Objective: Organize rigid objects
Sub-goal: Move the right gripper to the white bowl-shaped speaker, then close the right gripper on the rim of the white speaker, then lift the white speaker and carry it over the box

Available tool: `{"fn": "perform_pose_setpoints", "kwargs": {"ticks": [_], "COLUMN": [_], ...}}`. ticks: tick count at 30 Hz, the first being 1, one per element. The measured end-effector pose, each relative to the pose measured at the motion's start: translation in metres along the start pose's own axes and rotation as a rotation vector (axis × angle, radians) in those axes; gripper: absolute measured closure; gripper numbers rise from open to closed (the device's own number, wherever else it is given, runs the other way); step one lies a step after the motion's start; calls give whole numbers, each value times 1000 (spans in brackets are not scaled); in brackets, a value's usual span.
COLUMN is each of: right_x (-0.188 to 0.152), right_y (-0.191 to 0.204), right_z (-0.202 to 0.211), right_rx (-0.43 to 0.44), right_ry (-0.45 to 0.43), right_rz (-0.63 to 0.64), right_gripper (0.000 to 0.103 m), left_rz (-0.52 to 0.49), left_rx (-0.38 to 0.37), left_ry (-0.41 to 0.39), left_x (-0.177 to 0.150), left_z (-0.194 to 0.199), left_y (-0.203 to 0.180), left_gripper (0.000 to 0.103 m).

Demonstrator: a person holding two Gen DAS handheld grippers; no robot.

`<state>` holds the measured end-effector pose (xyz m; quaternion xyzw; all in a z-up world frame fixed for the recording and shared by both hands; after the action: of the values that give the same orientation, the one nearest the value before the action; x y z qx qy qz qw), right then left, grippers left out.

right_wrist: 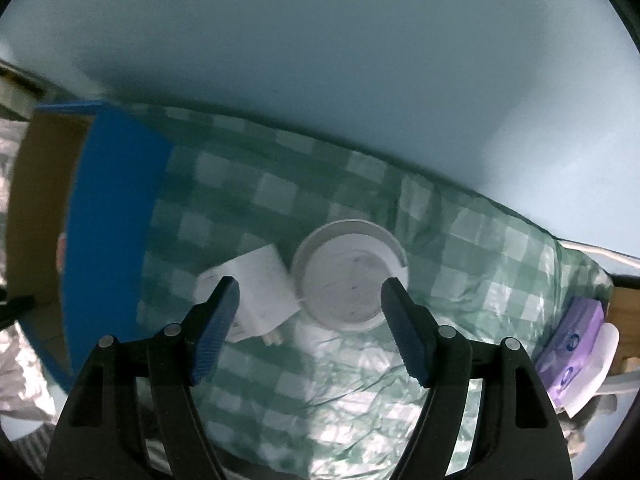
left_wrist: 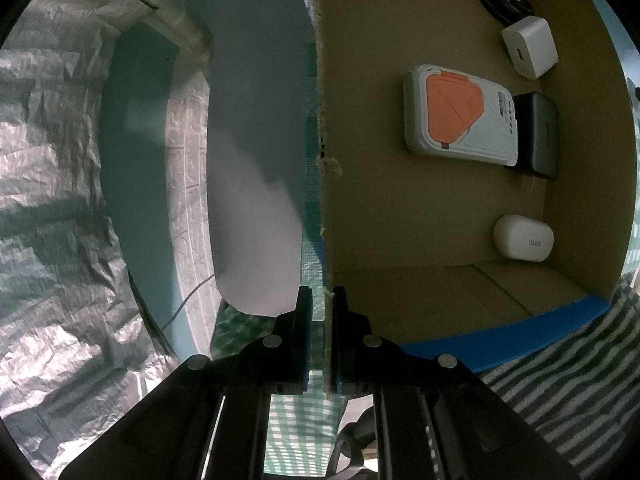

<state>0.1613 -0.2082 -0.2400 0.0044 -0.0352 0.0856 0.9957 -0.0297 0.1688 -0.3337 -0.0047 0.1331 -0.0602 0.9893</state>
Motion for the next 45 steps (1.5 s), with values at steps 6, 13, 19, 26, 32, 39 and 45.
{"fn": "perform_pose_setpoints", "kwargs": {"ticks": [6,13,19,26,32,39,45], "right_x": [10,12,15,21,23,19,2], "right_y": [-10,-21,-24,-20,-28,-36,-32], "right_z": [-14,-37,-49,-69,-88,-84,-72], "right_rx": [-32,-74,-57,-87,-65,-58,-71], "right_ry": [-7,45,69,118,149,120,102], "right_rz": [-16,-25,-42,-38,-82,-96,-85], "right_gripper": [27,26,22,21,21,21,21], "left_rz": [10,20,23,26,29,22,17], "left_rx": [-2,-1,0,-3,-8,-5,-3], "left_ry": [2,8,11,10,7,10,11], "left_x": [0,1,2,2,1,0,0], "left_z": [0,-1,-2,-2,-2,-1,-3], "left_y": [1,0,-1,-2,-1,0,0], "left_gripper": [94,94,94,94,94,94,94]}}
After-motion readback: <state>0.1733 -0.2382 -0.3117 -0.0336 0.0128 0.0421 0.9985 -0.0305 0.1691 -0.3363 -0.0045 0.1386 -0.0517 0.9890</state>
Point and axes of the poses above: each gripper's, at about its wrist camera, not at the fingertips, and z roughly against the way its jaws point, y to its left, x to its top, the point moved 7 cm from there along -z, roughly the way its jaws point, and after that the axes turned 9 degrees about -z, right-handed, at the moved point
